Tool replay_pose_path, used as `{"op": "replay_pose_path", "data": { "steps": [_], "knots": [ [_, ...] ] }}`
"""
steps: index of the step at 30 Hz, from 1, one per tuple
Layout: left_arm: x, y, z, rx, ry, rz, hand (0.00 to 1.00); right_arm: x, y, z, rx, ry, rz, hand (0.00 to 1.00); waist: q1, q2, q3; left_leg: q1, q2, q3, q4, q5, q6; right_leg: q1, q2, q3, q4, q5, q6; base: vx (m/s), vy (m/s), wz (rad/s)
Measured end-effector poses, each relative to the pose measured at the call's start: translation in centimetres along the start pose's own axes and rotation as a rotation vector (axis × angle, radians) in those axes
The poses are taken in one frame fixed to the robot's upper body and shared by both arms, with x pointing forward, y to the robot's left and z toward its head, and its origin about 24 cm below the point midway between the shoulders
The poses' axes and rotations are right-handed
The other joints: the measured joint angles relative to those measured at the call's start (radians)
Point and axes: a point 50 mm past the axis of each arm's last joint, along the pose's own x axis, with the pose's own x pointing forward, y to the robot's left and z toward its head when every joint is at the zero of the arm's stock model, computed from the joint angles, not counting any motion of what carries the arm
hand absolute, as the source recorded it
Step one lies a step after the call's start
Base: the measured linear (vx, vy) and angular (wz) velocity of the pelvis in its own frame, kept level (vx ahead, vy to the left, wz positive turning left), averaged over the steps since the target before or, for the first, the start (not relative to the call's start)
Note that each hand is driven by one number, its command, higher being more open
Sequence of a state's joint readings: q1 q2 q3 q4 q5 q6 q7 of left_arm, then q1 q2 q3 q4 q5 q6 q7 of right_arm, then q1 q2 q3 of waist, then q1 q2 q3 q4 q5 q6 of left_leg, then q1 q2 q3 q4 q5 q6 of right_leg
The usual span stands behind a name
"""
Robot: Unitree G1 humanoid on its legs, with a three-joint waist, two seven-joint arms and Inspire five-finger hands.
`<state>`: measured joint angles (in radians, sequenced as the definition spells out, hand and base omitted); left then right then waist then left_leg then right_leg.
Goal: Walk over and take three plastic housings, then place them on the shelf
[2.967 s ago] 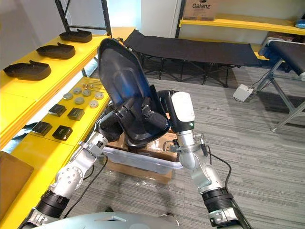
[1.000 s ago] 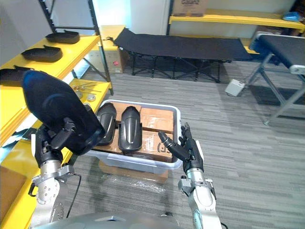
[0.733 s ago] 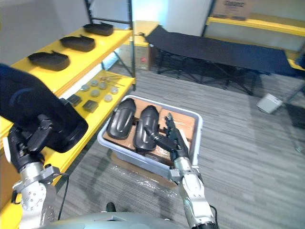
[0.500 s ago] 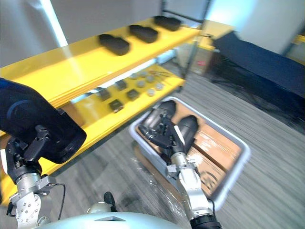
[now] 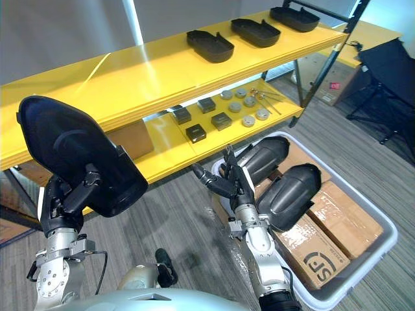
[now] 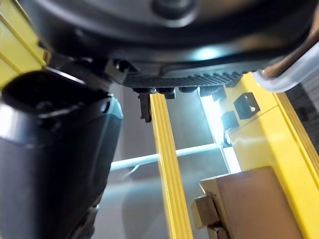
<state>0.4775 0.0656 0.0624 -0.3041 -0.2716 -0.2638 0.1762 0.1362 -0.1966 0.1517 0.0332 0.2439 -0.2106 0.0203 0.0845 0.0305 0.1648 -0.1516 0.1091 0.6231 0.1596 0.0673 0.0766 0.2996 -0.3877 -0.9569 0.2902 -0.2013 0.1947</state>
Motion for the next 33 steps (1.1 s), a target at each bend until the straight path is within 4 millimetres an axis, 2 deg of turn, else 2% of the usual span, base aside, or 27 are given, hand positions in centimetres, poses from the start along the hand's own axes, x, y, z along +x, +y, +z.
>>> {"op": "replay_pose_path", "data": {
  "steps": [2, 3, 4, 5, 6, 7, 8, 9, 10, 11, 12, 13, 15, 16, 18, 20, 21, 23, 24, 25, 28, 29, 30, 31, 32, 33],
  "knots": [
    [0.2, 0.0, 0.2, 0.012, -0.008, -0.021, 0.0, 0.3, 0.3, 0.7, 0.017, -0.045, 0.002, 1.0, 0.013, -0.01, 0.008, -0.016, -0.03, -0.018, 0.012, -0.016, 0.008, 0.0, -0.04, -0.024, 0.046, -0.021, -0.003, 0.04, 0.097, 0.44],
    [0.3, 0.0, 0.3, 0.017, -0.013, -0.031, 0.0, 0.6, 0.3, 0.9, 0.025, -0.058, -0.002, 1.0, 0.023, -0.02, 0.013, -0.017, -0.048, -0.025, 0.014, -0.026, 0.015, 0.001, -0.062, -0.029, 0.071, -0.033, -0.021, 0.07, 0.109, 0.45],
    [0.5, 0.0, 0.4, 0.024, -0.022, -0.042, 0.0, 1.0, 0.5, 1.3, 0.034, -0.077, -0.008, 1.0, 0.03, -0.033, 0.021, -0.017, -0.077, -0.039, 0.014, -0.04, 0.024, 0.004, -0.089, -0.021, 0.115, -0.048, -0.08, 0.09, 0.119, 0.86],
    [0.7, -0.2, 0.5, 0.028, -0.032, -0.059, 0.0, 1.0, 0.5, 1.5, 0.039, -0.096, -0.023, 1.0, 0.014, -0.036, 0.025, -0.016, -0.106, -0.083, 0.011, -0.049, 0.034, -0.013, -0.108, 0.065, 0.19, -0.007, -0.159, 0.11, 0.128, 1.02],
    [0.9, -0.4, 0.6, 0.031, -0.041, -0.071, 0.0, 1.0, 0.3, 1.5, 0.039, -0.098, -0.032, 1.0, 0.009, -0.035, 0.024, -0.014, -0.119, -0.114, 0.005, -0.051, 0.038, -0.034, -0.113, 0.131, 0.237, 0.025, -0.178, 0.14, 0.128, 1.33],
    [1.3, -0.4, 1.0, 0.039, -0.066, -0.081, 0.0, 1.0, 0.3, 1.6, 0.038, -0.104, -0.033, 1.0, -0.002, -0.041, 0.02, -0.008, -0.135, -0.165, -0.025, -0.051, 0.043, -0.075, -0.107, 0.261, 0.317, 0.048, -0.152, 0.16, 0.072, 1.29],
    [1.9, -0.3, 1.5, 0.05, -0.095, -0.089, 0.0, 1.1, 0.6, 1.9, 0.048, -0.126, -0.03, 1.0, -0.009, -0.046, 0.021, -0.002, -0.15, -0.213, -0.055, -0.046, 0.054, -0.13, -0.062, 0.356, 0.369, -0.008, -0.107, 0.2, 0.028, 1.16],
    [2.1, -0.2, 1.7, 0.052, -0.105, -0.086, 0.0, 1.1, 0.9, 2.1, 0.049, -0.134, -0.018, 1.0, -0.007, -0.046, 0.022, 0.011, -0.156, -0.229, -0.078, -0.042, 0.061, -0.165, -0.039, 0.389, 0.39, -0.041, -0.109, 0.16, -0.021, 0.8],
    [2.2, -0.1, 1.8, 0.05, -0.11, -0.076, 0.0, 1.2, 1.3, 2.2, 0.045, -0.141, -0.002, 1.0, -0.008, -0.04, 0.026, 0.036, -0.162, -0.252, -0.107, -0.039, 0.066, -0.207, -0.009, 0.418, 0.406, -0.081, -0.133, 0.18, -0.007, 0.5],
    [2.2, 0.1, 1.9, 0.052, -0.113, -0.073, 0.0, 1.1, 1.5, 2.1, 0.033, -0.135, 0.015, 1.0, -0.008, -0.032, 0.028, 0.074, -0.167, -0.285, -0.137, -0.039, 0.066, -0.262, 0.038, 0.444, 0.402, -0.111, -0.176, 0.14, 0.008, 0.51],
    [2.2, -0.1, 1.9, 0.049, -0.118, -0.077, 0.0, 0.9, 1.5, 1.9, 0.033, -0.13, 0.014, 1.0, -0.011, -0.026, 0.027, 0.092, -0.167, -0.307, -0.149, -0.039, 0.065, -0.31, 0.072, 0.467, 0.383, -0.121, -0.194, 0.23, 0.013, 0.7],
    [2.3, -0.4, 2.0, 0.041, -0.13, -0.09, 0.0, 0.6, 1.2, 2.0, 0.033, -0.134, 0.0, 1.0, -0.027, -0.019, 0.026, 0.102, -0.167, -0.341, -0.15, -0.04, 0.063, -0.386, 0.111, 0.51, 0.334, -0.119, -0.191, 0.24, 0.004, 0.95],
    [2.2, -1.0, 1.9, 0.03, -0.132, -0.121, 0.0, 0.3, 0.8, 2.2, 0.033, -0.163, -0.028, 1.0, -0.054, -0.015, 0.027, 0.118, -0.169, -0.366, -0.161, -0.037, 0.051, -0.48, 0.122, 0.564, 0.235, -0.083, -0.142, 0.25, 0.003, 0.89],
    [1.9, -1.1, 1.7, 0.031, -0.115, -0.129, 0.0, 0.1, 0.8, 2.2, 0.027, -0.174, -0.053, 1.0, -0.059, -0.023, 0.027, 0.147, -0.177, -0.367, -0.175, -0.032, 0.027, -0.51, 0.104, 0.549, 0.172, -0.036, -0.113, 0.22, -0.015, 0.37],
    [1.4, -0.7, 1.3, 0.043, -0.092, -0.117, 0.0, 0.0, 1.1, 2.2, 0.019, -0.193, -0.076, 1.0, -0.053, -0.036, 0.022, 0.191, -0.177, -0.358, -0.178, -0.057, 0.008, -0.516, 0.089, 0.511, 0.115, 0.039, -0.133, 0.28, -0.076, -0.01],
    [1.4, -0.4, 1.4, 0.051, -0.093, -0.106, 0.0, 0.0, 1.3, 3.1, 0.017, -0.237, -0.086, 1.0, -0.041, -0.043, 0.017, 0.214, -0.173, -0.344, -0.159, -0.1, -0.01, -0.482, 0.11, 0.508, 0.035, 0.089, -0.159, 0.28, -0.134, -0.28],
    [1.4, -0.2, 1.5, 0.052, -0.097, -0.103, 0.0, 0.1, 1.3, 3.8, 0.005, -0.279, -0.094, 1.0, -0.033, -0.057, 0.005, 0.216, -0.166, -0.32, -0.129, -0.142, -0.017, -0.448, 0.127, 0.507, -0.032, 0.145, -0.173, 0.27, -0.159, -0.36],
    [1.4, -0.2, 1.5, 0.047, -0.096, -0.109, 0.0, 0.0, 0.8, 4.9, -0.016, -0.338, -0.121, 1.0, -0.033, -0.04, -0.003, 0.21, -0.129, -0.27, -0.049, -0.217, -0.04, -0.412, 0.151, 0.492, -0.087, 0.219, -0.173, 0.34, -0.158, -0.52],
    [1.4, -0.3, 1.5, 0.045, -0.095, -0.114, 0.0, 0.0, 0.3, 5.1, -0.022, -0.349, -0.143, 1.0, -0.036, -0.027, -0.007, 0.207, -0.106, -0.259, 0.002, -0.256, -0.056, -0.4, 0.163, 0.493, -0.089, 0.234, -0.176, 0.37, -0.12, -0.57],
    [1.3, -0.6, 1.4, 0.04, -0.091, -0.131, 0.0, -0.3, -0.8, 5.1, -0.032, -0.348, -0.196, 1.0, -0.042, 0.001, -0.019, 0.201, -0.063, -0.245, 0.077, -0.292, -0.076, -0.382, 0.195, 0.495, -0.094, 0.224, -0.186, 0.32, -0.085, -0.38],
    [1.9, -1.2, 1.7, 0.031, -0.115, -0.17, 0.0, -0.8, -3.5, 5.7, -0.046, -0.369, -0.298, 1.0, -0.073, 0.017, -0.021, 0.136, 0.019, -0.22, 0.355, -0.312, -0.109, -0.309, 0.235, 0.502, -0.148, 0.22, -0.182, 0.27, -0.075, -0.24],
    [2.3, -1.5, 2.0, 0.025, -0.134, -0.172, 0.0, -1.1, -4.9, 6.5, -0.075, -0.39, -0.311, 1.0, -0.074, 0.023, -0.011, 0.089, 0.08, -0.21, 0.545, -0.295, -0.167, -0.243, 0.236, 0.527, -0.192, 0.222, -0.18, 0.21, -0.039, -0.43],
    [2.3, -1.5, 2.0, 0.025, -0.136, -0.173, 0.0, -1.1, -5.1, 6.7, -0.084, -0.395, -0.309, 1.0, -0.072, 0.027, -0.013, 0.089, 0.087, -0.203, 0.557, -0.301, -0.17, -0.235, 0.234, 0.537, -0.197, 0.222, -0.18, 0.24, -0.005, -0.71],
    [2.6, -1.6, 2.3, 0.024, -0.15, -0.178, 0.0, -1.3, -5.9, 7.5, -0.097, -0.431, -0.321, 1.0, -0.07, 0.027, -0.017, 0.092, 0.122, -0.167, 0.543, -0.324, -0.152, -0.215, 0.223, 0.569, -0.214, 0.225, -0.175, 0.19, 0.055, -0.74],
    [2.9, -1.9, 2.6, 0.019, -0.168, -0.185, 0.0, -1.6, -6.4, 8.6, -0.102, -0.483, -0.335, 1.0, -0.073, 0.038, -0.024, 0.09, 0.16, -0.141, 0.479, -0.333, -0.153, -0.206, 0.204, 0.599, -0.23, 0.23, -0.168, 0.18, 0.084, -0.79],
    [3.0, -2.0, 2.7, 0.016, -0.178, -0.187, 0.0, -1.7, -6.5, 9.1, -0.099, -0.507, -0.339, 1.0, -0.076, 0.04, -0.026, 0.089, 0.175, -0.138, 0.436, -0.331, -0.154, -0.203, 0.194, 0.613, -0.237, 0.232, -0.163, 0.16, 0.16, -0.61]
  ]
}}
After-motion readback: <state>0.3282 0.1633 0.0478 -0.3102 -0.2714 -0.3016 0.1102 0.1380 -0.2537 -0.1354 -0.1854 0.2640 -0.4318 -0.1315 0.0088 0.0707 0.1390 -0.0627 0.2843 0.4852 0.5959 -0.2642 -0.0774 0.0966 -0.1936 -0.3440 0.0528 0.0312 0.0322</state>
